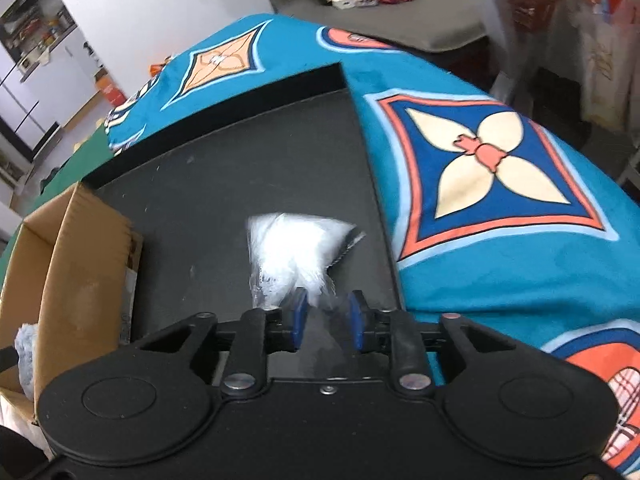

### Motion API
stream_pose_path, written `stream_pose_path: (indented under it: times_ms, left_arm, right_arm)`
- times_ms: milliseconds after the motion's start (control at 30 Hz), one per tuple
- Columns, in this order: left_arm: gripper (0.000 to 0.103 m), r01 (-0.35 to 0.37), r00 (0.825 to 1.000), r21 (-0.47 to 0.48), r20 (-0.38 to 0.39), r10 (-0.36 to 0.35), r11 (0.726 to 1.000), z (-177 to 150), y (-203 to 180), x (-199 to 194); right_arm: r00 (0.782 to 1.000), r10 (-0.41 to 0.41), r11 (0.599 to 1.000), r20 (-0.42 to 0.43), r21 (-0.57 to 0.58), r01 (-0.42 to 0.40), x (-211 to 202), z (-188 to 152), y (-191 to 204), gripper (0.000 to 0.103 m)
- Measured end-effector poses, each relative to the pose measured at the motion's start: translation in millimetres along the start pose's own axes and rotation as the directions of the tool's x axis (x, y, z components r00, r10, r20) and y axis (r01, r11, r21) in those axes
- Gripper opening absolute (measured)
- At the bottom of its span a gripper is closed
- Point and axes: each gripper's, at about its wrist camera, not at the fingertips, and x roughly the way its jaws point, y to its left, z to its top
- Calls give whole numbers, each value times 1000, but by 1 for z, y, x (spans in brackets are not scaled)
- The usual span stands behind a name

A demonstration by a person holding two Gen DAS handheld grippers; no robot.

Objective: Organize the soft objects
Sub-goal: 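Lift the clear bag into the box and open the right gripper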

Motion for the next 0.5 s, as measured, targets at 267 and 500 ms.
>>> stream_pose_path:
  times_ms: [267, 500]
  left_arm:
    - [76, 4, 1000, 1, -1, -4, 1000, 0, -1, 2]
    - [76, -6, 1000, 24, -5, 6, 1000, 1, -6, 6]
  right_arm:
    - [997, 10, 1000, 78, -4, -10, -7, 4, 2, 71]
    - [997, 14, 998, 71, -64, -10, 12, 9, 19, 86]
